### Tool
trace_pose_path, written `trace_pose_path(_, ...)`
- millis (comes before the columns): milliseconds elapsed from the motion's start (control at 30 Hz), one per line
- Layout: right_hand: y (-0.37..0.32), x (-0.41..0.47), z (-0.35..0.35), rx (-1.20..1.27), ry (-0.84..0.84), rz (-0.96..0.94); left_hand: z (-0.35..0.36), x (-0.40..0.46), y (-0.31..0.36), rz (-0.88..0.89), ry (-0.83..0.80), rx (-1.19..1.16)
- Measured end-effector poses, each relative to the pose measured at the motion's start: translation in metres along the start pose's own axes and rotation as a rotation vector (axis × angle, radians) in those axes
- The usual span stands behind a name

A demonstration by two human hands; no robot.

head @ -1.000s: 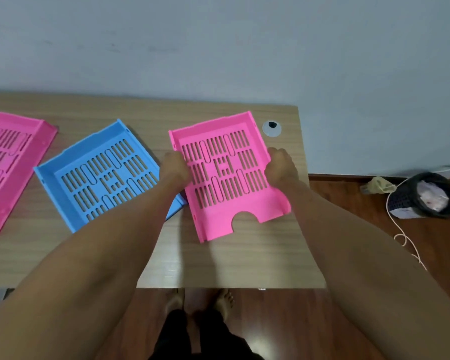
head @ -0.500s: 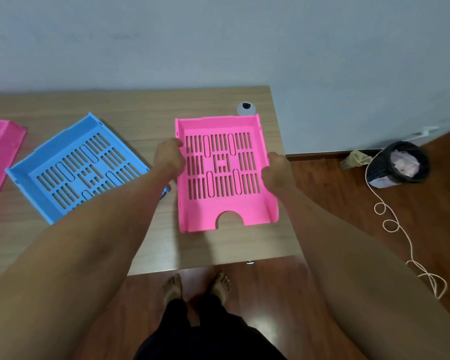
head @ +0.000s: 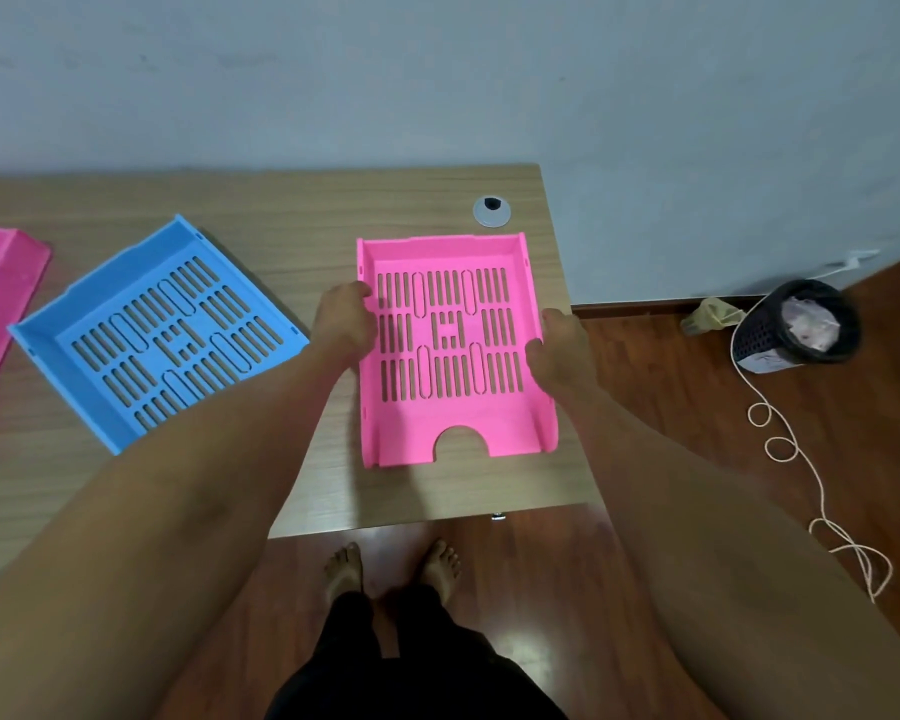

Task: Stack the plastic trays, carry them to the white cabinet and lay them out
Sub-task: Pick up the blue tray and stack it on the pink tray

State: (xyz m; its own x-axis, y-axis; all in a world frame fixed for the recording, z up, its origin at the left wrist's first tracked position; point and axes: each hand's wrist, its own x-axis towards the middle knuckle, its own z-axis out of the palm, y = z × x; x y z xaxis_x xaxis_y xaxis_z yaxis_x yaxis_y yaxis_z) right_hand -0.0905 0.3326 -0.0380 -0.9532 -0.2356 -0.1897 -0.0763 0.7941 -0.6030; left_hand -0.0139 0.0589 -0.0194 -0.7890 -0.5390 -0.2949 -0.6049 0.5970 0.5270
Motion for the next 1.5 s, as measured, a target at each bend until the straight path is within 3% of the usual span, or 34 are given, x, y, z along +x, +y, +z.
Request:
trace_pose_path(133, -0.016, 0.004, -0.005, -0.11, 0.054, -0.082, -0.018, -0.005, -0.002, 0.028, 0.014, 0.012)
trace_pose_path(333, -0.092, 0.009, 0.014, -0.053, -0.043, -0.197, -0.065, -0.026, -0.035, 0.018, 0.138, 0.047)
trace_pose_path(733, -0.239, -0.016, 0.109, -0.046, -0.281, -0.43, -0.142, -0.072, -0.165, -0.297, 0.267, -0.017)
trace_pose_path(933, -0.264, -0.008, 0.152, -0.135, -0.422, -0.42, -0.144, -0.085, -0.216, -0.49, 0.28, -0.062)
trace_pose_path(1233, -0.274, 0.0, 0.195, -0.217, -0.492, -0.404, -0.126, -0.077, -0.246, -0.58, 0.25, -0.199)
trace_pose_path(1500, -0.274, -0.01, 0.199, -0.125, -0.377, -0.304, -0.131, -0.076, -0.252, -0.625, 0.352, -0.295)
